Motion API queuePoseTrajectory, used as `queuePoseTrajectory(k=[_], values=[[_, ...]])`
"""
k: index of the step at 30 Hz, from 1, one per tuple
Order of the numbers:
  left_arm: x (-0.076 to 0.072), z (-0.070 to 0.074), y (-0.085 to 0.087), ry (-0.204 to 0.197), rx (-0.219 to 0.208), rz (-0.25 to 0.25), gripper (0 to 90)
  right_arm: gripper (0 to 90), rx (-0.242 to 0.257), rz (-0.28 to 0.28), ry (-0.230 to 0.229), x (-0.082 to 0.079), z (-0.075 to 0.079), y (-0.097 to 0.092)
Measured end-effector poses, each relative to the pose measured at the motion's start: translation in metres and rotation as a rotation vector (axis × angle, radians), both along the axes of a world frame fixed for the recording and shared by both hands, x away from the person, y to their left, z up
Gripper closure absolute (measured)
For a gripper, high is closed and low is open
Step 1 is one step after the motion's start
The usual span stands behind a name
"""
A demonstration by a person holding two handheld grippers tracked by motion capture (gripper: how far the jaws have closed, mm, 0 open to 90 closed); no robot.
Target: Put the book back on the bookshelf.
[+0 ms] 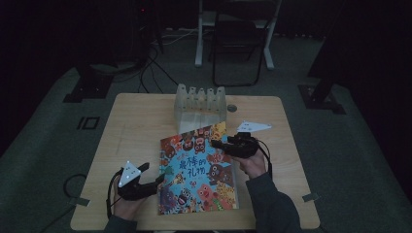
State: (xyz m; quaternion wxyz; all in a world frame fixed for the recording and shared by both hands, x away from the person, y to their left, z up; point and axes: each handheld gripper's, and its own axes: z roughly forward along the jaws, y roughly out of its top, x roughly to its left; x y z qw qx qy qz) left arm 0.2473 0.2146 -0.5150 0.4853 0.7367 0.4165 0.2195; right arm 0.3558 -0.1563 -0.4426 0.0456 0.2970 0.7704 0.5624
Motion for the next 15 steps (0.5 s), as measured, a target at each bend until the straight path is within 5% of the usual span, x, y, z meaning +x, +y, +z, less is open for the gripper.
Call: queuePoseTrajectory(k=[15], values=[[0.030,0.009,0.017,0.032,-0.044,0.001,24.4,68.6,0.019,0.016,-0.069,-0.009,0.002,-0.008]])
